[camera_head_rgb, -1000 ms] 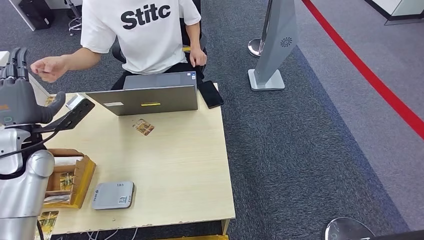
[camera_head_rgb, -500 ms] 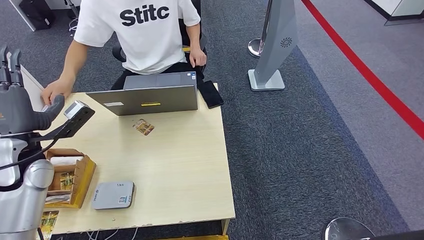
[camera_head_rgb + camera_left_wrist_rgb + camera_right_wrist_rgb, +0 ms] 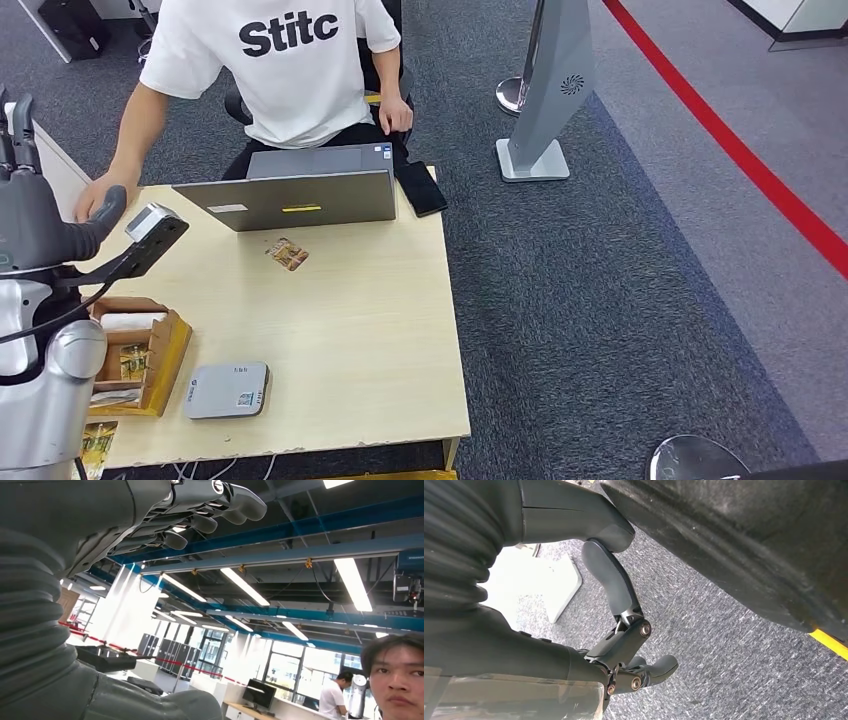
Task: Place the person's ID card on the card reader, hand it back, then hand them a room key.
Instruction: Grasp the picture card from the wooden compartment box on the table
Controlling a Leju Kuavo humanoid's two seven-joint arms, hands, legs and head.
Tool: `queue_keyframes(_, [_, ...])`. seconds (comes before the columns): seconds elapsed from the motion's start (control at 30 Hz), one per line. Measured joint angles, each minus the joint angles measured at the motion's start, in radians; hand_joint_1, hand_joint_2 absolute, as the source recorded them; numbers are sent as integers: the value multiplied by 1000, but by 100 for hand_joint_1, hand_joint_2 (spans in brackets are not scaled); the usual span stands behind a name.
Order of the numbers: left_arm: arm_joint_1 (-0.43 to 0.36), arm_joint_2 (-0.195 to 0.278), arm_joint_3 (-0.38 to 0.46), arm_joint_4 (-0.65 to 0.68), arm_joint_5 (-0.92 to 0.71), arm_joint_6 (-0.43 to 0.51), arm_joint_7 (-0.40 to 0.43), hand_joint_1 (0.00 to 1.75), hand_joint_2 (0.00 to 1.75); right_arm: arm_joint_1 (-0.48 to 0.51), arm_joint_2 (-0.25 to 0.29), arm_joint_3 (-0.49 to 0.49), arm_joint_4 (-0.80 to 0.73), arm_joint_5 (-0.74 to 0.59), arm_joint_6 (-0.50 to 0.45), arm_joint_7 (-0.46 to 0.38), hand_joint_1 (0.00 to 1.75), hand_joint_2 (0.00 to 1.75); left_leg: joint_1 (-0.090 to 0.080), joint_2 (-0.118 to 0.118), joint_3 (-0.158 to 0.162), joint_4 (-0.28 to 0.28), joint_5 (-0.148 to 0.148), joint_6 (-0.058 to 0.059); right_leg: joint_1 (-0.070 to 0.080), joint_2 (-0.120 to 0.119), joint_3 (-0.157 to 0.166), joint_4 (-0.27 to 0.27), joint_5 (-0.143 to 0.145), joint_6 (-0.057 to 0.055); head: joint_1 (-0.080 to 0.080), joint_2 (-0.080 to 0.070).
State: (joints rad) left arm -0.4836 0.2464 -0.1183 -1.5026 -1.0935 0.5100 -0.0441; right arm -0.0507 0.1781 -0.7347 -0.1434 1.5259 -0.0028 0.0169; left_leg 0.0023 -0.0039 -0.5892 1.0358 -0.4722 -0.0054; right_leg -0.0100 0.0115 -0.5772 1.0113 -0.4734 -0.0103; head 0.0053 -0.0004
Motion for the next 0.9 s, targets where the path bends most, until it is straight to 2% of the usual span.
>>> queue_keyframes(0.07, [9, 2, 0, -12, 37, -45, -19, 0, 175, 0, 0, 0, 0, -6, 0, -1, 0, 175, 0, 0, 0, 0, 0, 0, 0, 0, 0, 0, 0, 0, 0, 0])
queue_keyframes(0.13, [25, 15, -8, -29, 117, -188, -53, 0, 175, 1, 0, 0, 0, -15, 2, -7, 0, 175, 0, 0, 0, 0, 0, 0, 0, 0, 0, 0, 0, 0, 0, 0])
queue_keyframes(0.23, [66, 80, -48, -58, 218, -465, -116, 0, 175, 4, 0, -1, 0, -29, 9, -15, 0, 175, 0, 2, 0, -1, 0, 0, 0, 2, 0, 0, 0, 0, 0, 0])
queue_keyframes(0.3, [111, 139, -74, -82, 244, -551, -140, 0, 175, 6, 0, -4, -1, -38, 14, -17, 0, 175, 0, 5, 0, -1, -1, 0, 0, 5, -1, 0, 0, 0, 0, 0])
queue_keyframes(0.43, [262, 284, -81, -157, 272, -564, -144, 0, 175, 13, 0, -9, -3, -50, 21, -17, 0, 175, 1, 8, 1, -3, -2, -2, 0, 9, -2, 1, -1, -2, 0, 0])
queue_keyframes(0.5, [367, 354, -57, -212, 271, -539, -138, 0, 175, 18, 0, -10, -4, -50, 21, -18, 0, 175, 1, 8, 1, -3, -3, -4, 0, 10, -2, 1, -3, -3, 0, 0])
queue_keyframes(0.57, [455, 400, -21, -262, 268, -527, -144, 0, 175, 21, -1, -10, -4, -49, 22, -19, 0, 175, 1, 6, 1, -3, -4, -4, 0, 8, -3, 1, -4, -3, 0, 0])
queue_keyframes(0.7, [546, 445, 23, -322, 248, -528, -149, 0, 175, 19, -1, -10, -5, -48, 22, -20, 0, 175, 1, 0, 0, -3, -4, -4, 1, 1, -1, 0, -6, -3, 0, 0])
queue_keyframes(0.9, [604, 465, 56, -365, 221, -527, -149, 0, 175, 18, -1, -10, -8, -49, 22, -20, 0, 175, 1, 0, 0, -3, -3, -3, 1, 1, 0, 0, -5, -3, 0, 0])
